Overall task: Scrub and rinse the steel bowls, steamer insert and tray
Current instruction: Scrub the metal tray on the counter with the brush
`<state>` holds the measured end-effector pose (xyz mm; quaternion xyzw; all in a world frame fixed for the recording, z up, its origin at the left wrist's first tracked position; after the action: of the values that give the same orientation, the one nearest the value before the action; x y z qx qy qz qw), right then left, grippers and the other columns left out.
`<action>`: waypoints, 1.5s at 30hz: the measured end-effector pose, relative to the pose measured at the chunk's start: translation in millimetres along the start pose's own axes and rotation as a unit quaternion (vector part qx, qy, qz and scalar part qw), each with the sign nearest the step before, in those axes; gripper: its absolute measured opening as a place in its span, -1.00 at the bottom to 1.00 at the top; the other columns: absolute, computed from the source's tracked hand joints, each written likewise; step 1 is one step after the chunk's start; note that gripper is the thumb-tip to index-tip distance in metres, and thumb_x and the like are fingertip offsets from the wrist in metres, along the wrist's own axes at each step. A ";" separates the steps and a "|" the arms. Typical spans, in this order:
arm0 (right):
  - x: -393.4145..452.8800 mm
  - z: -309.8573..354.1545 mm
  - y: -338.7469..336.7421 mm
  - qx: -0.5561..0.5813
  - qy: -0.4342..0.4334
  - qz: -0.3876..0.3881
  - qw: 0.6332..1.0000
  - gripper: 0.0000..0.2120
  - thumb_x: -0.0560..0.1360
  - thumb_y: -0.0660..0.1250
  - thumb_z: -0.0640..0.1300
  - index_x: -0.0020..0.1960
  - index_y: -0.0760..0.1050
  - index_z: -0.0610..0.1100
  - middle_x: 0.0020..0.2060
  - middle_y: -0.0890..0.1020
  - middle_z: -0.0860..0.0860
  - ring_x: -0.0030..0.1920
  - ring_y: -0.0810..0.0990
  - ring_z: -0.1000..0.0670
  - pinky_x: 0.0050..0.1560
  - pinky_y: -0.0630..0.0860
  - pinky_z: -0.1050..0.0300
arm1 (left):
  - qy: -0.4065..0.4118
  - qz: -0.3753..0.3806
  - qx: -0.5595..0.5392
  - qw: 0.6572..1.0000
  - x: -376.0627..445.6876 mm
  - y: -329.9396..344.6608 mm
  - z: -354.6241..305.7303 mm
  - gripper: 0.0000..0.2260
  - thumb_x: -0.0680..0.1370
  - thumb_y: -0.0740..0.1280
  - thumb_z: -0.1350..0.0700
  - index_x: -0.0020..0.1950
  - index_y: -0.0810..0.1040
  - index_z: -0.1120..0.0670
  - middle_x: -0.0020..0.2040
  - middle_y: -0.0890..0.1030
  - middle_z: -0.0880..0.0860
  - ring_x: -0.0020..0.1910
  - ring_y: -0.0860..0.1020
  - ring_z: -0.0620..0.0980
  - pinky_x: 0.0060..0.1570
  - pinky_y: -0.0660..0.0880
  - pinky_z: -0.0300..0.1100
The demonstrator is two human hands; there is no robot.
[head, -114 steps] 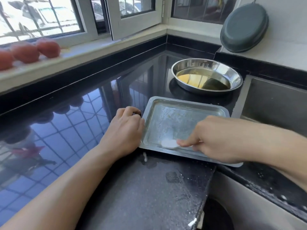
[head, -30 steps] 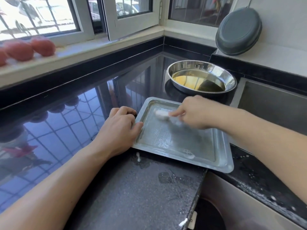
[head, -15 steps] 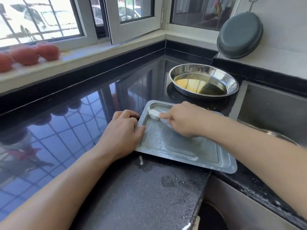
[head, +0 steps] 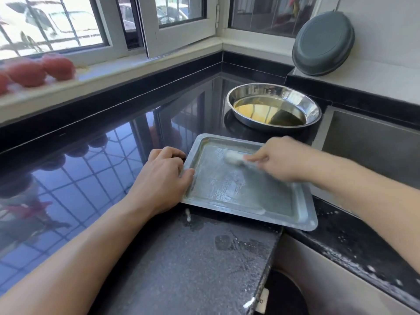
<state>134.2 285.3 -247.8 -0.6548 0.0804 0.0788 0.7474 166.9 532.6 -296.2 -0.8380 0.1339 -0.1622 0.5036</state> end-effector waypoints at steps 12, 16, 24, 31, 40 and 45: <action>-28.6 -39.4 -13.9 -0.151 0.074 -0.004 0.986 -0.55 0.68 0.06 -0.01 0.47 0.28 0.42 0.25 0.56 -0.04 0.03 0.57 -0.13 -0.04 0.49 0.01 | 0.004 0.001 -0.013 1.000 1.7 1.3 4.5 -0.65 0.65 0.28 -0.04 -0.33 0.46 0.00 0.35 0.49 -0.14 0.38 0.28 -0.05 0.29 0.27 -0.18; -40.2 -52.9 -18.4 -0.222 0.110 -0.005 0.969 -0.53 0.69 0.05 -0.05 0.50 0.27 0.38 0.20 0.59 -0.04 0.05 0.60 -0.15 -0.05 0.55 -0.02 | 0.007 0.019 -0.028 0.999 3.9 0.8 6.6 -0.66 0.61 0.34 -0.03 -0.34 0.44 0.00 0.37 0.48 -0.16 0.39 0.27 -0.07 0.32 0.28 -0.15; 18.8 21.9 -2.2 -0.206 -0.035 -0.069 0.975 -0.39 0.60 0.08 -0.26 0.53 0.26 0.24 0.07 0.54 -0.07 -0.03 0.52 -0.18 -0.06 0.56 -0.10 | 0.011 0.021 -0.037 0.999 3.9 -0.4 4.9 -0.62 0.61 0.38 0.01 -0.39 0.44 0.05 0.35 0.50 -0.16 0.38 0.29 -0.07 0.24 0.25 -0.18; 10.5 -9.7 -0.5 -0.162 -0.020 -0.051 0.985 -0.47 0.65 0.08 -0.13 0.51 0.26 0.35 0.17 0.56 -0.05 0.06 0.57 -0.18 -0.03 0.55 -0.08 | -0.003 -0.001 -0.023 1.000 0.5 -0.8 1.4 -0.63 0.62 0.34 0.01 -0.38 0.45 0.04 0.33 0.50 -0.16 0.36 0.30 -0.07 0.21 0.28 -0.16; -22.6 -68.0 -18.4 -0.092 0.097 0.002 0.991 -0.61 0.70 0.11 0.01 0.43 0.35 0.40 0.03 0.57 0.01 -0.05 0.59 -0.07 -0.10 0.53 0.04 | -0.006 0.000 -0.022 1.000 0.2 -1.8 -0.2 -0.65 0.61 0.34 0.02 -0.38 0.44 0.00 0.35 0.51 -0.14 0.35 0.30 -0.06 0.23 0.30 -0.16; -11.7 -29.1 -0.1 -0.025 0.023 -0.019 0.999 -0.59 0.71 0.07 -0.06 0.49 0.34 0.27 -0.30 0.32 0.18 -0.38 0.31 0.12 -0.44 0.22 0.23 | -0.009 -0.010 -0.022 1.000 -0.8 -2.3 -1.1 -0.64 0.61 0.34 0.02 -0.39 0.42 -0.01 0.34 0.52 -0.14 0.33 0.31 -0.07 0.19 0.30 -0.15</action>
<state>122.3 256.3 -248.9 -0.6762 0.0834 0.0519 0.7302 165.9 533.1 -293.8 -0.8518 0.1239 -0.1565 0.4843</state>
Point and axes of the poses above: each hand's wrist, its own x-axis towards the middle knuckle, its own y-axis out of the palm, z = x × y, the point moved 4 cm from there along x, towards the middle knuckle
